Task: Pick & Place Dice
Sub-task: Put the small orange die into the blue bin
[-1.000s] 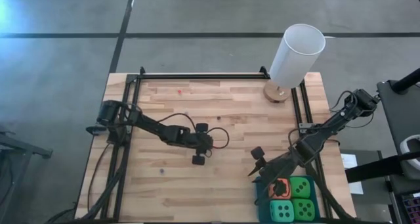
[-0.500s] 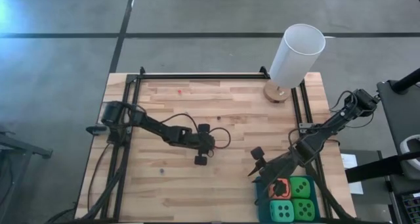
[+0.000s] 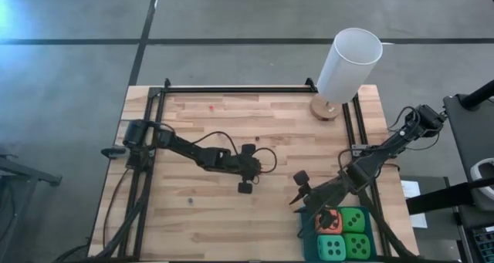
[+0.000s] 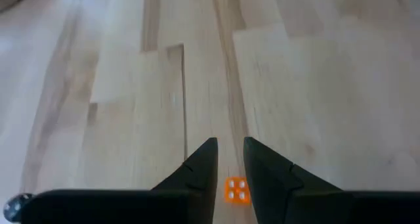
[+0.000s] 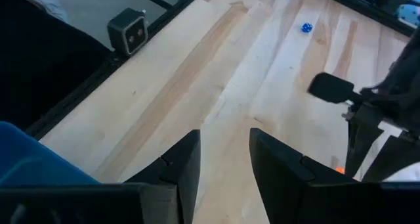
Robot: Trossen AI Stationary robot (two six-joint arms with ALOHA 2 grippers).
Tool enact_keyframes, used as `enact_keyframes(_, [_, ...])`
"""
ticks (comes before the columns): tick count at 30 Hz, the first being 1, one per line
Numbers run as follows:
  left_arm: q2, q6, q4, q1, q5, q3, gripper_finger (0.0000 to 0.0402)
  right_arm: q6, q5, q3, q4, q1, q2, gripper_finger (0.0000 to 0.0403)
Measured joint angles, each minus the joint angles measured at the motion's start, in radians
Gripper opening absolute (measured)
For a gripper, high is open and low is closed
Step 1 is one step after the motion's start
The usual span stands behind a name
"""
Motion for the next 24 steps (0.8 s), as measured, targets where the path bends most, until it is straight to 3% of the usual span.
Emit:
enact_keyframes(4, [-0.045, 0.020, -0.077, 0.000, 0.000, 0.022, 0.0078, 0.008, 0.000, 0.000, 0.008, -0.031, 0.005, 0.0128])
enact_keyframes(10, [-0.218, 0.010, -0.186, -0.023, -0.012, -0.003, 0.0078, 0.015, -0.001, -0.022, 0.028, -0.080, 0.009, 0.0116])
enact_keyframes(20, [-0.529, 0.025, -0.197, -0.137, -0.158, -0.094, 0.0078, 0.030, -0.002, -0.040, 0.094, -0.167, 0.112, 0.0110])
enact_keyframes(24, [-0.584, 0.056, -0.197, -0.195, -0.324, -0.095, 0.0078, 0.003, -0.001, -0.040, 0.145, -0.206, 0.181, 0.0130])
